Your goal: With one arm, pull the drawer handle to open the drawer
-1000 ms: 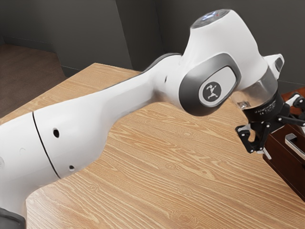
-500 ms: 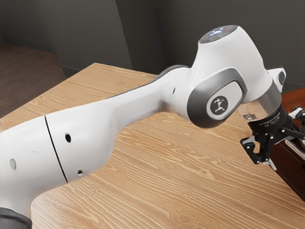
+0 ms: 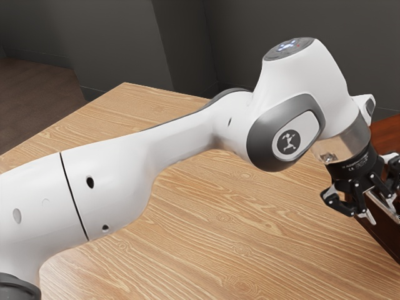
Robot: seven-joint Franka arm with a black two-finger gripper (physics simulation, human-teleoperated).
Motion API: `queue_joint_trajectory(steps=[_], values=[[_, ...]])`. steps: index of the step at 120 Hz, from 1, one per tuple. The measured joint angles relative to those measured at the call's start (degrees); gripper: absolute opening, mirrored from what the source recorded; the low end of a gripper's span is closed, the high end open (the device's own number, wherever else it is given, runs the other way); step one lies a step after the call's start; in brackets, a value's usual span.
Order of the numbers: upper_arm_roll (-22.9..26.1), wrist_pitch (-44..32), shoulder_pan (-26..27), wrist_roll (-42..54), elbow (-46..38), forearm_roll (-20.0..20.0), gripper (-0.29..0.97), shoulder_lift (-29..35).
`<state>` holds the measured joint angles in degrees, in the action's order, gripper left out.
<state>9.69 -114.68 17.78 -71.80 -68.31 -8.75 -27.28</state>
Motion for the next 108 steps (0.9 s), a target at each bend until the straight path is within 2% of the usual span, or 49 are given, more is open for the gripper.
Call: queue_joint_trajectory(steps=[17, 38, 108], values=[[0.0, 0.3, 0.0, -0.2, -0.9, 0.2, 0.0, 0.8], [-0.1, 0.5, -0.1, -0.4, -5.0, 0.5, -0.07, 4.3], [-0.5, 0.2, -1.5, -0.9, -18.3, 0.6, -0.11, 14.9]])
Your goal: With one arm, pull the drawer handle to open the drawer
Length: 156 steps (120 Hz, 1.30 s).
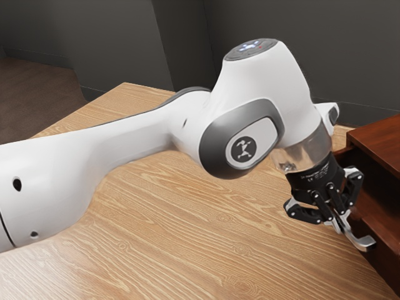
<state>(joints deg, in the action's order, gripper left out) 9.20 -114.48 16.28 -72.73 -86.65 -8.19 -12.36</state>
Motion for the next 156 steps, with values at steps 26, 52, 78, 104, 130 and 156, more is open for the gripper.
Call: queue_joint_trajectory(steps=[26, 52, 78, 104, 130, 156], values=[[0.0, -0.4, -0.7, -0.1, -4.1, -0.2, -0.11, 3.3], [-0.2, -1.2, -1.0, -0.1, -7.9, -0.6, -0.11, 6.1], [-0.2, -1.8, -1.4, -0.2, -11.8, -1.1, -0.11, 9.5], [-0.2, -2.1, -1.7, -0.1, -13.5, -1.6, -0.11, 10.7], [0.1, -2.4, -2.2, -0.1, -14.9, -2.1, -0.11, 11.5], [0.1, -2.8, -2.2, 0.0, -15.4, -2.3, -0.11, 11.6]])
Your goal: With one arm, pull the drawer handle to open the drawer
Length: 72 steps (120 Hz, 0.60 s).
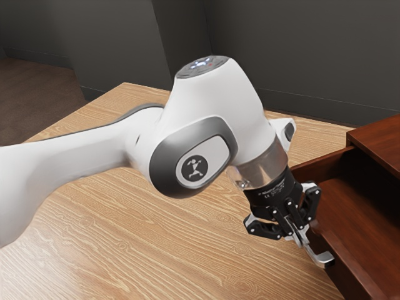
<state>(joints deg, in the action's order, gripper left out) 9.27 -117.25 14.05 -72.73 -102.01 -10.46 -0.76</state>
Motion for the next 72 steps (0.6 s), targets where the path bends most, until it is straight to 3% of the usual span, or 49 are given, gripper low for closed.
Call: queue_joint_trajectory(steps=[33, 54, 72], values=[[-1.0, -0.1, 0.9, 0.2, -0.9, -0.2, 0.01, 2.4], [-1.5, 1.6, 1.4, 0.4, 2.8, -0.2, 0.33, 3.0], [-2.1, 4.5, 1.7, 0.5, 10.1, 0.0, 0.49, -0.6]])
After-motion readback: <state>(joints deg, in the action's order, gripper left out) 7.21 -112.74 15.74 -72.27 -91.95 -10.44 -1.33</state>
